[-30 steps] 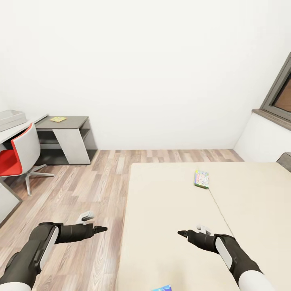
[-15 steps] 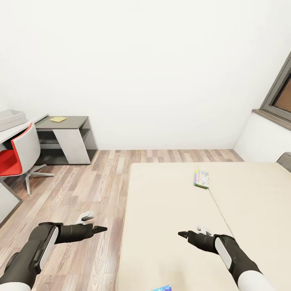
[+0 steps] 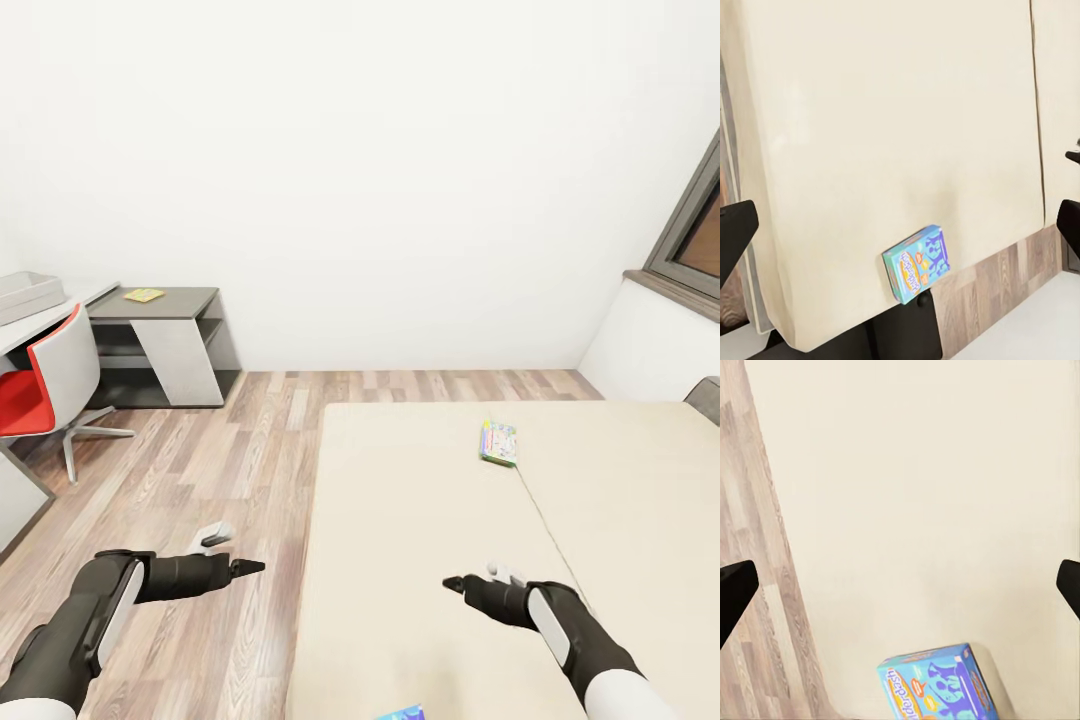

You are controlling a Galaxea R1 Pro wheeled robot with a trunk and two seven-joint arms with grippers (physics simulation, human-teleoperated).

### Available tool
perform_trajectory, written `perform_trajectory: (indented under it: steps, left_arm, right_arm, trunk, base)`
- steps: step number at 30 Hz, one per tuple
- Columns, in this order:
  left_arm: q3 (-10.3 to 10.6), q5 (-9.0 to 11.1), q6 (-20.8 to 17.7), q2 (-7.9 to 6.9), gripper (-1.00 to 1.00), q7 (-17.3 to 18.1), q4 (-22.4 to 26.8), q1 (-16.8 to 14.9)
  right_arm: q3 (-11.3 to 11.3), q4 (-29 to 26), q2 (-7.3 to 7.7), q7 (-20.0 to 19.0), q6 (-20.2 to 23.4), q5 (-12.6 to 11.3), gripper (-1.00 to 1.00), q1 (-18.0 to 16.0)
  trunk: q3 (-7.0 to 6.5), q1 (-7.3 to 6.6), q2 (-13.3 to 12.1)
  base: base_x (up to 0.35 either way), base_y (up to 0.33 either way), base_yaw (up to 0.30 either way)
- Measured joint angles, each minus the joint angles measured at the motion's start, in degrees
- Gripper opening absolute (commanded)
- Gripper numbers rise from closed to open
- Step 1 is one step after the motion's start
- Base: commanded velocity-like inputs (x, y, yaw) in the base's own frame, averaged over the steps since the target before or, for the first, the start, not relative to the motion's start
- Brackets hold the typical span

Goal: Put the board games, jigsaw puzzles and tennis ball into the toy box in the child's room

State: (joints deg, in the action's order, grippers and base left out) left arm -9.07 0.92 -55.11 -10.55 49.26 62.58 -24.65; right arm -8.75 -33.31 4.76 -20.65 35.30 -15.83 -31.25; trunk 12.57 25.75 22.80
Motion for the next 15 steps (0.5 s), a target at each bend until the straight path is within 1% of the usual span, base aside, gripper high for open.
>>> perform_trajectory:
  steps: [2, 5, 9, 10, 11, 13, 15]
  left_arm:
    - [0.0, 0.0, 0.0, 0.0, 1.0, 0.03, 0.0, 0.0]
    - [0.0, 0.07, -0.05, 0.0, 1.0, 0.06, 0.02, 0.0]
    - [0.0, 0.16, -0.08, 0.0, 1.0, 0.09, -0.01, 0.0]
    - [0.0, 0.15, -0.08, 0.0, 1.0, 0.09, 0.01, 0.0]
    - [0.01, 0.14, -0.08, 0.0, 1.0, 0.06, -0.01, 0.0]
    - [0.07, 0.14, -0.08, 0.0, 1.0, 0.07, -0.01, 0.0]
    - [0.07, 0.09, -0.09, 0.0, 1.0, 0.06, -0.02, 0.0]
  right_arm:
    - [-0.04, 0.68, -0.34, 1.22, 0.0, -0.02, 1.0, 0.0]
    - [-0.07, 3.2, -0.94, 4.48, -0.01, -0.03, 1.0, -0.07]
    - [0.22, 8.06, -2.39, 10.44, 0.14, 0.02, 1.0, -0.82]
    - [0.32, 8.88, -2.63, 11.57, 0.17, 0.07, 1.0, -1.12]
    - [0.49, 10.35, -3.0, 13.77, 0.24, 0.11, 1.0, -2.02]
    - [0.63, 11.61, -3.25, 15.9, 0.45, 0.11, 1.0, -3.02]
    - [0.75, 13.24, -3.58, 18.85, 1.32, 0.27, 1.0, -4.19]
  trunk:
    - [0.0, 0.0, 0.0]
    - [0.0, 0.0, 0.0]
    - [0.0, 0.0, 0.0]
    - [0.0, 0.0, 0.0]
    - [0.0, 0.0, 0.0]
    - [0.0, 0.0, 0.0]
    - [0.0, 0.0, 0.0]
  base:
    - [0.0, 0.0, 0.0]
    - [0.0, 0.0, 0.0]
    - [0.0, 0.0, 0.0]
    - [0.0, 0.0, 0.0]
    - [0.0, 0.0, 0.0]
    - [0.0, 0.0, 0.0]
    - [0.0, 0.0, 0.0]
